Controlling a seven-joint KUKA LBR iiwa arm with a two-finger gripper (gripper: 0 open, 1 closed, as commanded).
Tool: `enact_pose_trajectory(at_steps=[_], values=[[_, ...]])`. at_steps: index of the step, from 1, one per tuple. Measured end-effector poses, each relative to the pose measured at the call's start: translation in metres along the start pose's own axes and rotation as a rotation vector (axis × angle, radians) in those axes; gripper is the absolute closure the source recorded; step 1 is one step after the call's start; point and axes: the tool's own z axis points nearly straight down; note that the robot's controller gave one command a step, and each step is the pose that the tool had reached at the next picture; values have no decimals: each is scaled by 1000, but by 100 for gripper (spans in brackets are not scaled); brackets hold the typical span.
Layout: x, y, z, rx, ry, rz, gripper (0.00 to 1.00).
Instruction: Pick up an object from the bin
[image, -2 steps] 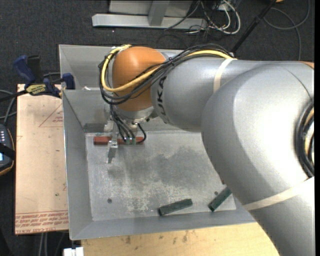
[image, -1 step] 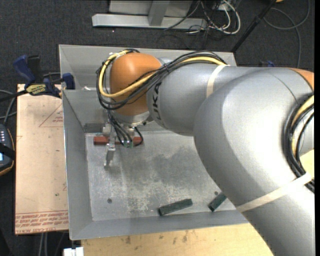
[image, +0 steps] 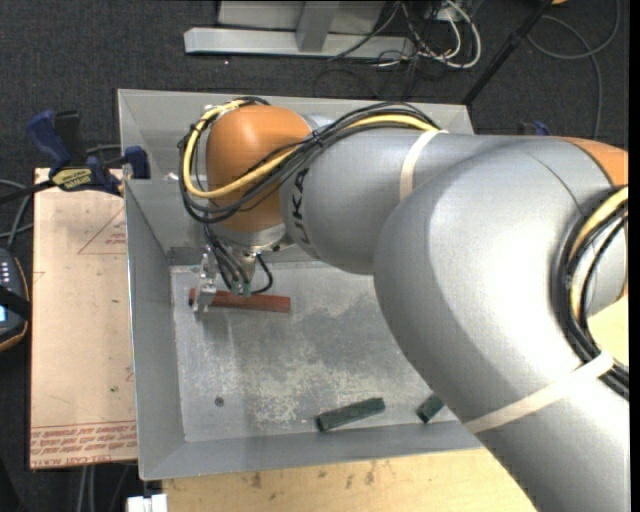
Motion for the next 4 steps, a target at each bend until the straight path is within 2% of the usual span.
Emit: enact_pose_trajectory(at_steps=[2,4], values=[[1,0,-2,2,4,0,100],[2,-1,-12,8,15,0,100]])
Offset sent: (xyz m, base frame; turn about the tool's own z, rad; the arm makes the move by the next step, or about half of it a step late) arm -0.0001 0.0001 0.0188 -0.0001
